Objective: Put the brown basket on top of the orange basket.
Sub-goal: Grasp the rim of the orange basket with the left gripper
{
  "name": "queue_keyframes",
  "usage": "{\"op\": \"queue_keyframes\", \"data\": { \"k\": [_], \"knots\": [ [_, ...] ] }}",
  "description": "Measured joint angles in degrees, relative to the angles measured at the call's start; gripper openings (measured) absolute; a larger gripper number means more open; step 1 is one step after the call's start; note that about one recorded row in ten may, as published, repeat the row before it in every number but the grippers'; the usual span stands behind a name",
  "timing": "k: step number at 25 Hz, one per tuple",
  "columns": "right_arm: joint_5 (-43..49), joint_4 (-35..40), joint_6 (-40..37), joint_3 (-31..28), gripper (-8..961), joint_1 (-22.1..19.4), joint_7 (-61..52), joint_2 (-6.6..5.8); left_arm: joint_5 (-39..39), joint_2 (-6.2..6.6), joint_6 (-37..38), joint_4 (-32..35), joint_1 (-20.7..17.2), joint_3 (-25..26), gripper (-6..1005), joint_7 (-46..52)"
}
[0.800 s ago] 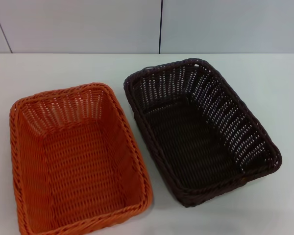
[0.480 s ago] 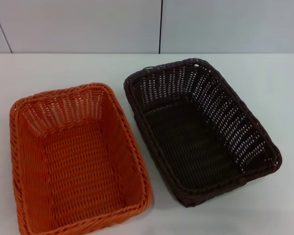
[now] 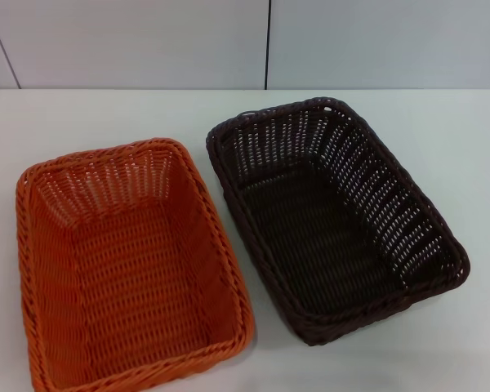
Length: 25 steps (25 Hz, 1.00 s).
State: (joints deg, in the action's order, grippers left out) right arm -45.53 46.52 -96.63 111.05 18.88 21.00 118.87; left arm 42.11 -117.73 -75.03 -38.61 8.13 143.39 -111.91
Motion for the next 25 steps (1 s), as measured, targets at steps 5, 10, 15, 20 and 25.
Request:
{"op": "queue_keyframes", "data": {
  "k": [5, 10, 15, 20, 25],
  "knots": [
    [0.00, -0.10, -0.37, 0.33, 675, -0.17, 0.00, 0.08, 9.20, 0.12, 1.03, -8.11, -0.36, -0.34, 714, 8.02],
    [0.00, 0.01, -0.54, 0.45, 675, -0.26, 0.00, 0.13, 17.49, 0.17, 1.76, -14.77, -0.68, 0.03, 714, 17.02],
    [0.01, -0.15, -0.31, 0.51, 675, -0.05, -0.31, 0.12, 33.75, -0.13, 2.26, -27.84, -1.36, -0.92, 713, 32.05],
    [0.00, -0.41, -0.15, 0.55, 675, 0.21, -0.35, -0.02, 49.24, -0.36, 4.78, -38.35, -1.60, -4.15, 712, 44.36],
    [0.00, -0.46, -0.06, 0.25, 676, 0.35, -0.37, -0.04, 60.45, -0.71, 11.54, -46.75, -3.73, -11.59, 712, 53.42]
  ]
}}
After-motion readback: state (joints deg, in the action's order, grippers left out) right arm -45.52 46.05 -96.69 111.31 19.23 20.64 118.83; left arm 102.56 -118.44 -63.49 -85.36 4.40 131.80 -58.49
